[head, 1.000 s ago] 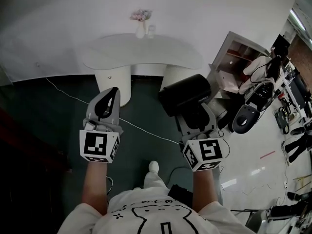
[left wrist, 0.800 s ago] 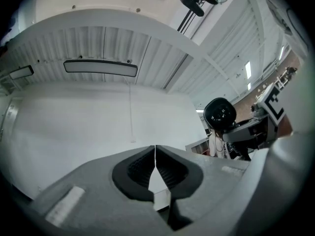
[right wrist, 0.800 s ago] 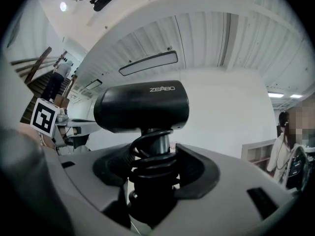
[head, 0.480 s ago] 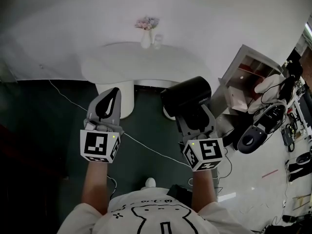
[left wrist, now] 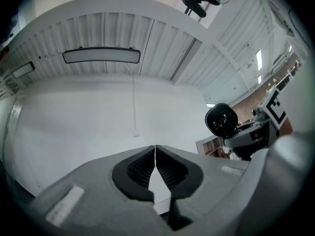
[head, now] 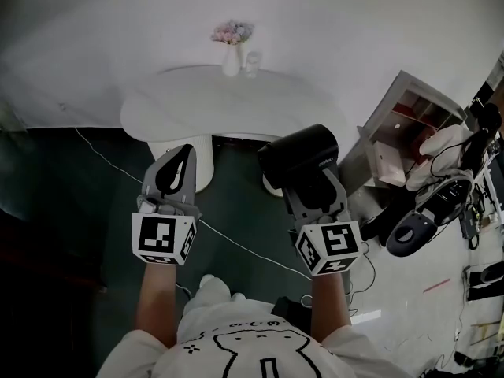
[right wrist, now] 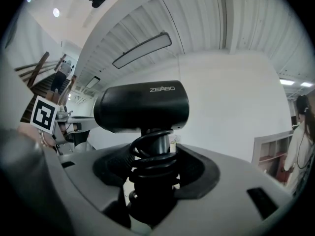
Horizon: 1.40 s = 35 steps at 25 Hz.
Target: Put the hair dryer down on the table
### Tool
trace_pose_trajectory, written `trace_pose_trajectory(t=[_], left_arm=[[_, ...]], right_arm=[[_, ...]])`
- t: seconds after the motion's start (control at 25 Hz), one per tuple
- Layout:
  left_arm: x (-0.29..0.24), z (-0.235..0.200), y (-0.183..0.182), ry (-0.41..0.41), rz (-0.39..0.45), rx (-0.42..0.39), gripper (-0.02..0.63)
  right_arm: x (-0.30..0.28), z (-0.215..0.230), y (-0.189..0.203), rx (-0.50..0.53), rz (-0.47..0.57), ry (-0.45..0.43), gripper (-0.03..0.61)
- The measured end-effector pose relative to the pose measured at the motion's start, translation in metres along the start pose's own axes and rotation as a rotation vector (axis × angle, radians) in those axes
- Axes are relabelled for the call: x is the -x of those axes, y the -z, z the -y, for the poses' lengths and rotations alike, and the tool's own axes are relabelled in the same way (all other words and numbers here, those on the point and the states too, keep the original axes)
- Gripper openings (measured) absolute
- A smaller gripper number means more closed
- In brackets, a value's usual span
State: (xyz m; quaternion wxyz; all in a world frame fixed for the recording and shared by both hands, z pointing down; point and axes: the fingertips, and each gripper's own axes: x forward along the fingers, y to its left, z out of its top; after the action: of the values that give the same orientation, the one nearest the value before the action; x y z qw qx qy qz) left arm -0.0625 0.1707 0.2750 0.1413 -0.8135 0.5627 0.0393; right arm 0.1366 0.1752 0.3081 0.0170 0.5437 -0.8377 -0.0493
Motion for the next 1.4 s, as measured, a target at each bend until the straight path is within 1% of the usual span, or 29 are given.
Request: trace_pose_trajectory(t=[0.2, 0.36, 0.52, 0.76, 0.92, 1.12, 1.28, 1.4], left_arm=[[-0.021, -0.004, 0.025, 0.004, -0.010, 0.012, 0.020], [-0.055, -0.019, 0.041, 0.006, -0.006, 0.023, 0.020], [-0.107, -0.048, 0.055, 0.016, -0.002, 0.029, 0.020], [-0.187, -0.103, 0.069, -0.001, 0.025, 0.053, 0.020], [-0.238, -0.139, 0.088, 0.001, 0.030, 0.078, 0.020], [-0.295, -0.180, 0.106, 0.016, 0.023, 0.082, 0.020], [-0.324, -0.204, 0.127, 0.025, 0.009, 0.092, 0.020], [-0.337, -0.212, 0.139, 0.033, 0.000, 0.098, 0.020]], right_arm=[[-0.023, 0.008, 0.023, -0.006, -0.025, -0.005, 0.252], [-0.058, 0.020, 0.030, 0.002, -0.033, -0.003, 0.252], [-0.115, 0.035, 0.029, 0.004, -0.036, 0.004, 0.252], [-0.201, 0.057, 0.023, 0.029, -0.040, 0.007, 0.252], [-0.261, 0.069, 0.025, 0.039, -0.052, 0.017, 0.252], [-0.332, 0.084, 0.029, 0.000, -0.068, 0.037, 0.252], [-0.368, 0.085, 0.040, 0.005, -0.088, 0.044, 0.252], [-0.384, 0.088, 0.051, 0.000, -0.111, 0.046, 0.252]])
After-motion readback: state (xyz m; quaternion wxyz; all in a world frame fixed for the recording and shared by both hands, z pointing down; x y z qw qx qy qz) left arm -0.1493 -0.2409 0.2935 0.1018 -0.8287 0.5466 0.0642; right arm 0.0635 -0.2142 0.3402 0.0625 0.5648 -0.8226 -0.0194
